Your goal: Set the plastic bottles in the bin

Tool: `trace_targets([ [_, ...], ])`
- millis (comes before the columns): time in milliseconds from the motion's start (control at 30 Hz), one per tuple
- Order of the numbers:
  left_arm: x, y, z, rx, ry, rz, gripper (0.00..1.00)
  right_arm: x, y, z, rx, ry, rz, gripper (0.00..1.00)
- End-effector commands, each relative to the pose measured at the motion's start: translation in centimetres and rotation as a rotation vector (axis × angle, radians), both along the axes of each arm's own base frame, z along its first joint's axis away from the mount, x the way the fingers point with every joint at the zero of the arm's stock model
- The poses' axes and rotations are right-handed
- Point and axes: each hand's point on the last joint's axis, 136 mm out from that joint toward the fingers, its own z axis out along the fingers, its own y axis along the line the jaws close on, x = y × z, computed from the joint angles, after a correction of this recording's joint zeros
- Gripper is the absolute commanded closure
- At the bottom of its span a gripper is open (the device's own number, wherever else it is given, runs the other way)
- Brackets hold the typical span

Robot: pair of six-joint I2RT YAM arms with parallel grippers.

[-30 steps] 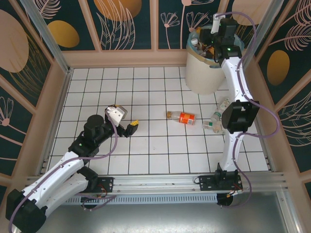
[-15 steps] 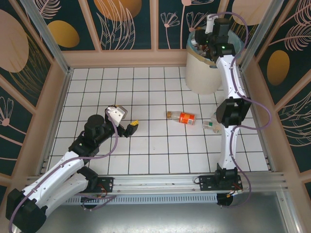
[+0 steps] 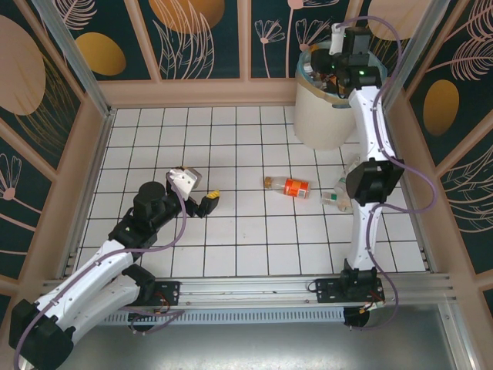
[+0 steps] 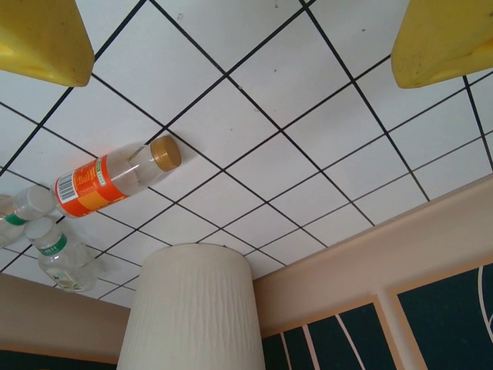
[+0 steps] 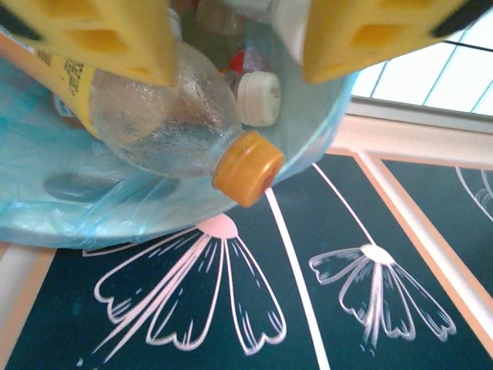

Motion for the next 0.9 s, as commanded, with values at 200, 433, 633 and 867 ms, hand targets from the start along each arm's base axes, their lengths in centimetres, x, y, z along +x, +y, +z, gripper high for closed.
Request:
trace_targets([
  [200, 1.6, -3.6, 4.9, -0.007, -0.091, -0.061, 0.01, -12.5, -0.9, 11.5, 0.140, -0.145, -0.014, 0.38],
  [433, 1.1, -11.3, 2.6, 0.208, -0.147, -0.387, 0.01, -25.7, 0.5, 6.7, 0.290, -0.239, 0.106, 0.39],
  [633, 1.5, -15.6, -1.0, 0.291, -0.154, -0.603, 0.01, -31.9, -1.5, 0.5, 0.199, -0.192, 0.048, 0.34],
  [867, 3.6, -19.8, -5.5, 0.352, -0.118, -0.725, 0.01, -34.2, -1.7, -4.7, 0.162, -0.065, 0.052, 0.33],
])
